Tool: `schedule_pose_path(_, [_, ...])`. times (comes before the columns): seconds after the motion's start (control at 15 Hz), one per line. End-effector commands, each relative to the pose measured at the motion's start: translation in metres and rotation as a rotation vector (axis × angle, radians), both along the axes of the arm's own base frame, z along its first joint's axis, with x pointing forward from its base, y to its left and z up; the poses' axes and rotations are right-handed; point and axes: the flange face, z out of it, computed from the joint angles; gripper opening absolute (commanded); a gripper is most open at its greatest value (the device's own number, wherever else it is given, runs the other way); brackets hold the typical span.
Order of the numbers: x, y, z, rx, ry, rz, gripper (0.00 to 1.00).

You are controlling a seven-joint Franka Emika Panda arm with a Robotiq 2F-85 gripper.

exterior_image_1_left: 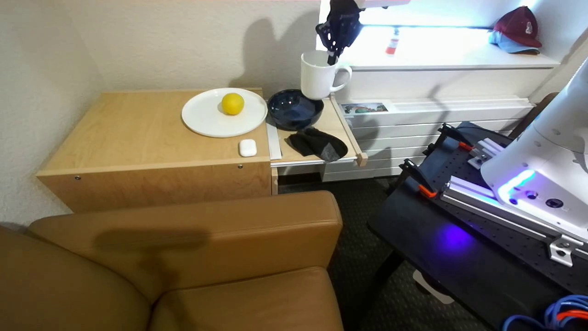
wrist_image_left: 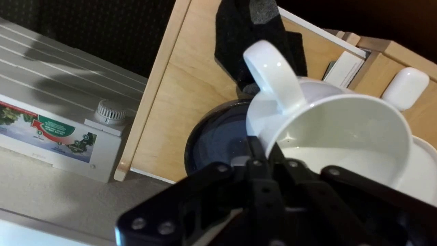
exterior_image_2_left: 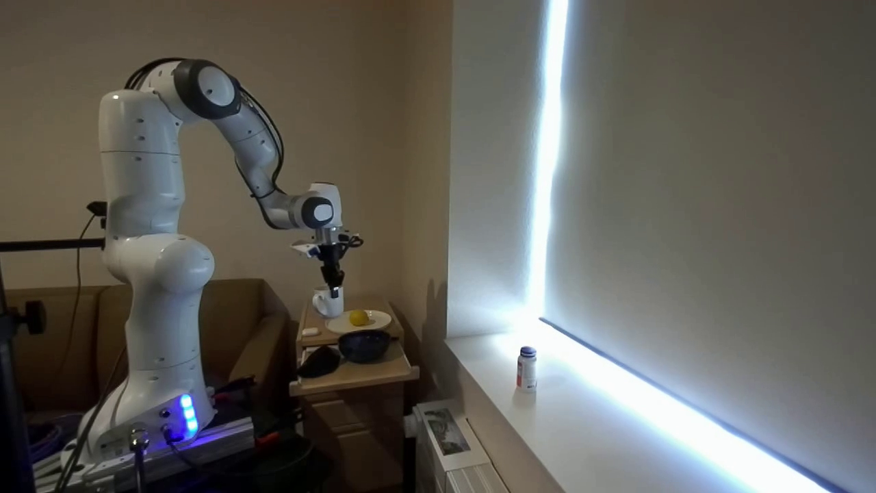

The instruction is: Pick up the cup and place it in the bowl

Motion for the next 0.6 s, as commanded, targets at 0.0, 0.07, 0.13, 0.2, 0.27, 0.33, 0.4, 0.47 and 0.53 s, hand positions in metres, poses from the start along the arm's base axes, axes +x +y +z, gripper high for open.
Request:
schedule_pose_path(0.0, [0.026,-0.015,-0.019,0.048,-0.013,-0.151,0.01])
schedule_pose_path(0.07, [0.031,-0.019,-0.024,0.054,-0.018,-0.195,0.01])
schedule_pose_path(0.13, [0.038,-0.026,-0.03,0.063,-0.024,-0.248,0.01])
schedule_pose_path(0.2, [0.044,-0.03,-0.035,0.073,-0.031,-0.3,0.01])
schedule_pose_path(0.27, [0.049,-0.029,-0.039,0.083,-0.028,-0.337,0.01])
schedule_pose_path(0.33, [0.05,-0.027,-0.038,0.092,-0.028,-0.355,0.01])
schedule_pose_path(0.4, [0.038,-0.03,-0.039,0.066,-0.015,-0.302,0.06])
schedule_pose_path(0.47, [0.042,-0.03,-0.041,0.071,-0.014,-0.323,0.06])
schedule_pose_path(0.53, [0.045,-0.029,-0.042,0.075,-0.013,-0.332,0.06])
